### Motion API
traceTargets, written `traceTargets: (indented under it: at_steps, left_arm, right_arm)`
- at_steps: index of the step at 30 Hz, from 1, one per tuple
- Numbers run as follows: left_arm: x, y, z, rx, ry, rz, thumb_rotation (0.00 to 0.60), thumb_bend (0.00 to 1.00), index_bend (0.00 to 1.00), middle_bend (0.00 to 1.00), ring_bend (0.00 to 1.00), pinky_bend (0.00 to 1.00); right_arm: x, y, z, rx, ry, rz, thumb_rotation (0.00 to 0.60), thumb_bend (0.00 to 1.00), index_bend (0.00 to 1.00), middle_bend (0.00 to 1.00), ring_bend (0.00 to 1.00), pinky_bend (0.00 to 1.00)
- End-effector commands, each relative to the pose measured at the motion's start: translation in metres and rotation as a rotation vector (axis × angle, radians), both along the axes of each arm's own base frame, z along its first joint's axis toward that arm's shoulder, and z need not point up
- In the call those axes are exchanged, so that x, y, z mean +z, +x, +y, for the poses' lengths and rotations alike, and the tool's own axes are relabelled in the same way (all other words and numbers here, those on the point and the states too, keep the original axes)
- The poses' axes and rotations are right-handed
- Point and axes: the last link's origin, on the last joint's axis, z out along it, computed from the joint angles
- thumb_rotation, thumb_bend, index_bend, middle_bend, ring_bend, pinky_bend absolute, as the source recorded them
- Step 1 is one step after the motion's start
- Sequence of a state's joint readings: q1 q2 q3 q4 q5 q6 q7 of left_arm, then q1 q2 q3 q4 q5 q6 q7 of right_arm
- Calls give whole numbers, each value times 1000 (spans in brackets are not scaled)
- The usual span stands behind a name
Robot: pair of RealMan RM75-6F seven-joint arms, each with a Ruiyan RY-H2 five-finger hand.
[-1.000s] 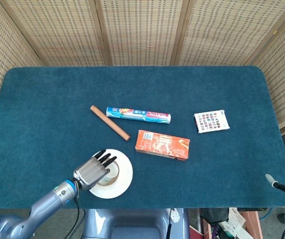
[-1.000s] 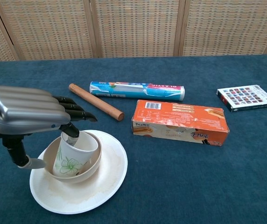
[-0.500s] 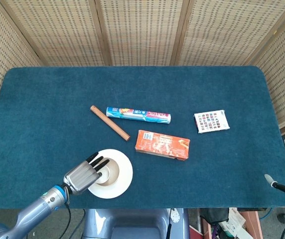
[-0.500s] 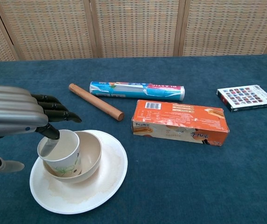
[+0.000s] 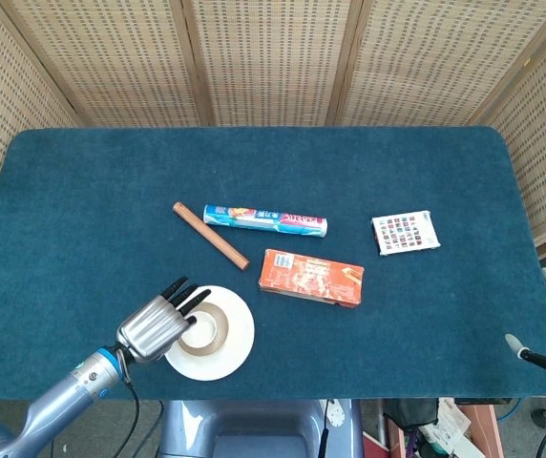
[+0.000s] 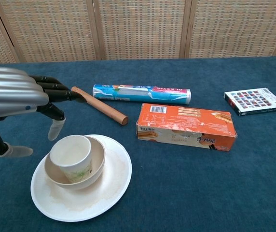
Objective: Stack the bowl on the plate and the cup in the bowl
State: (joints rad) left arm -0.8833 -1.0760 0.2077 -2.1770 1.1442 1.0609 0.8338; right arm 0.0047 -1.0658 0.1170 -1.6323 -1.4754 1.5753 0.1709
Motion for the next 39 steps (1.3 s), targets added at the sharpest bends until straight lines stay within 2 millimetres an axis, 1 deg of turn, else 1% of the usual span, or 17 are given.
traceTargets:
  at_steps: [1,4,5,7,10,12,14,17,18,21,23,25,30,33,39]
  left_arm:
    - [8,2,0,6,24,-43,600,297,439,0,0,3]
    - [16,-1,-1,18,56,-88,600,296,407,0,0,1]
    - [22,-6,-1,26,94,-109,600,296,388,0,0,0]
    - [27,-16,-3,32,142,-141,600,296,341,0,0,0]
    - [35,-40,-8,61,237,-183,600,280,215,0,0,0]
    - [36,-53,-12,76,276,-213,600,257,137,0,0,0]
    - [37,-62,-16,97,299,-234,600,238,95,0,0,0]
    - [41,-86,-26,171,355,-333,600,204,38,0,0,0]
    - [42,-89,-28,177,362,-351,600,192,20,0,0,0]
    - [47,-104,-34,174,414,-422,600,175,0,0,0,0]
    - [53,-114,-39,160,471,-436,600,168,0,0,0,0]
    - [54,-121,-43,157,501,-424,600,161,0,0,0,0]
    - [52,-133,-47,182,541,-398,600,155,0,0,0,0]
    - [47,-146,-50,217,560,-358,600,155,0,0,0,0]
    - [44,-159,-55,242,568,-341,600,155,0,0,0,0]
  right_arm:
    - [0,0,0,1,1,0,600,142,0,0,0,0]
    - [0,1,1,4,0,0,600,142,0,0,0,0]
    - [0,1,1,4,2,2,600,143,0,0,0,0]
    - [0,0,1,3,7,4,600,142,0,0,0,0]
    - [-1,0,1,2,17,12,600,142,0,0,0,0]
    - [-2,1,0,1,21,17,600,143,0,0,0,0]
    - [-3,1,0,1,24,21,600,142,0,0,0,0]
    - [-5,3,-1,5,31,37,600,142,0,0,0,0]
    - [-6,3,-1,5,32,40,600,142,0,0,0,0]
    - [-8,3,-1,3,40,58,600,142,0,0,0,0]
    - [-11,4,-2,5,48,73,600,142,0,0,0,0]
    - [-11,4,-2,4,50,84,600,142,0,0,0,0]
    - [-12,4,-2,2,52,108,600,142,0,0,0,0]
    - [-12,3,-2,0,53,123,600,142,0,0,0,0]
    - [-13,3,-2,-5,56,128,600,142,0,0,0,0]
